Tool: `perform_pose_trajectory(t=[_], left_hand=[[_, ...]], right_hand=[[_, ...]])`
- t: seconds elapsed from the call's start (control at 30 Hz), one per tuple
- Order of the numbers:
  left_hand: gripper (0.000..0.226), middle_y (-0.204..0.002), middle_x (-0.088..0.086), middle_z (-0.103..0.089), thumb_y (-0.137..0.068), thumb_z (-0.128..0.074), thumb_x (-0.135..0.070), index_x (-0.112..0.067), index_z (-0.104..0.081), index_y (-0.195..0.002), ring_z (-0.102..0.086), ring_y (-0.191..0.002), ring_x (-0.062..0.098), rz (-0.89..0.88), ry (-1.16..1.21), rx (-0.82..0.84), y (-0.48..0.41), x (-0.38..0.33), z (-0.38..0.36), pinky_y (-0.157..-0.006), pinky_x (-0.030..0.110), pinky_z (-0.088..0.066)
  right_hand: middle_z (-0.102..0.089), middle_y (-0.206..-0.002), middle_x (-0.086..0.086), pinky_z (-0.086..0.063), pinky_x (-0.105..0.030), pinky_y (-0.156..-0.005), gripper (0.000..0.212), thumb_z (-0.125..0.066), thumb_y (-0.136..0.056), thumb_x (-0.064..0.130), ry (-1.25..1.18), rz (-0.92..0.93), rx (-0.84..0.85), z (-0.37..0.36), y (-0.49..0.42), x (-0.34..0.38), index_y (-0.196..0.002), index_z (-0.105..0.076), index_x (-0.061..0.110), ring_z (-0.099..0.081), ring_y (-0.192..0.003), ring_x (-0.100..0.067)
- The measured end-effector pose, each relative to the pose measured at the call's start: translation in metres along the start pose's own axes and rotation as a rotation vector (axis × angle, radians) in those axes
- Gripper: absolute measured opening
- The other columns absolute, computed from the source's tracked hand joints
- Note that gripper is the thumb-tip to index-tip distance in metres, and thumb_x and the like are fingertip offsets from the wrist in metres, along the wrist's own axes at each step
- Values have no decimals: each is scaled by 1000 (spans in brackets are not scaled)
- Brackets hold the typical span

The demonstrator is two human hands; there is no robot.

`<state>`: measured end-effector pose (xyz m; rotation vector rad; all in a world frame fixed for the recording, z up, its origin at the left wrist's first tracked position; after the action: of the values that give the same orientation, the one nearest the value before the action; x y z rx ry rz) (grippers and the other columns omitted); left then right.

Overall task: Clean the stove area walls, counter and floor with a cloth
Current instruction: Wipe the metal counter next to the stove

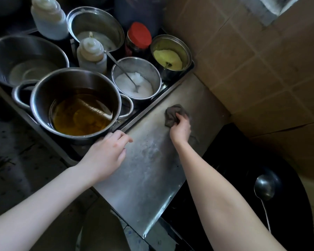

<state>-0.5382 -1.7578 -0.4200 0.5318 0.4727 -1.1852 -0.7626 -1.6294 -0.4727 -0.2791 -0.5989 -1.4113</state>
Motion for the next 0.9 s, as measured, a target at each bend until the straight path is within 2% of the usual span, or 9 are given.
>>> perform_pose_trajectory(t=[0.13, 0.27, 0.43, 0.6, 0.73, 0.9], left_hand=[[30, -123, -7, -48, -95, -46, -21, -23, -50, -125, -48, -110, 14, 2, -16, -19, 7, 5, 1, -84, 31, -45], [30, -119, -4, -51, -93, -49, -19, -21, -53, -122, -52, -104, 15, -24, -40, -43, 17, 6, 1, -79, 28, -43], [30, -119, -3, -53, -92, -51, -18, -19, -54, -122, -53, -103, 15, -49, -54, -51, 34, 9, 4, -81, 28, -43], [30, -118, -1, -54, -92, -51, -19, -19, -54, -122, -55, -102, 17, -35, -69, -48, 51, 16, 7, -84, 32, -46], [30, -117, -1, -54, -92, -51, -18, -19, -54, -122, -54, -102, 18, -31, -76, -34, 62, 22, 7, -84, 34, -47], [30, -119, -3, -53, -92, -51, -20, -20, -53, -122, -53, -104, 16, -27, -75, -31, 75, 31, 9, -85, 30, -44]], right_hand=[[-35, -150, -1, -23, -21, -106, 50, -44, -85, 0, 33, 124, 95, -15, 20, 17, -130, -56, 21, -38, -134, -21], [-36, -149, 1, -29, -21, -103, 51, -45, -84, -1, 56, 269, 166, -23, 51, 15, -128, -57, 22, -40, -133, -19], [-38, -149, 1, -33, -25, -105, 50, -48, -84, -2, 65, 364, 216, -30, 101, 6, -127, -58, 22, -39, -134, -18], [-36, -150, 4, -31, -36, -110, 45, -49, -91, 6, 102, 416, 295, -36, 153, -8, -130, -55, 25, -32, -139, -18], [-35, -150, 3, -39, -40, -108, 50, -54, -87, 2, 132, 439, 327, -43, 187, -18, -131, -54, 27, -32, -139, -19], [-33, -151, 5, -39, -37, -107, 54, -52, -87, 0, 139, 434, 327, -45, 222, -24, -132, -52, 29, -31, -139, -18]])
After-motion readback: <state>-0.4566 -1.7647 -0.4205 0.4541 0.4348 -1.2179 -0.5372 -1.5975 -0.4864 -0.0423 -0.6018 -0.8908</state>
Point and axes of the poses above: each hand's wrist, its own y-axis away from the middle knuckle, its own z-axis out of the back of the hand, x = y × z, the point moved 1 cm from there along -y, towards the middle knuckle
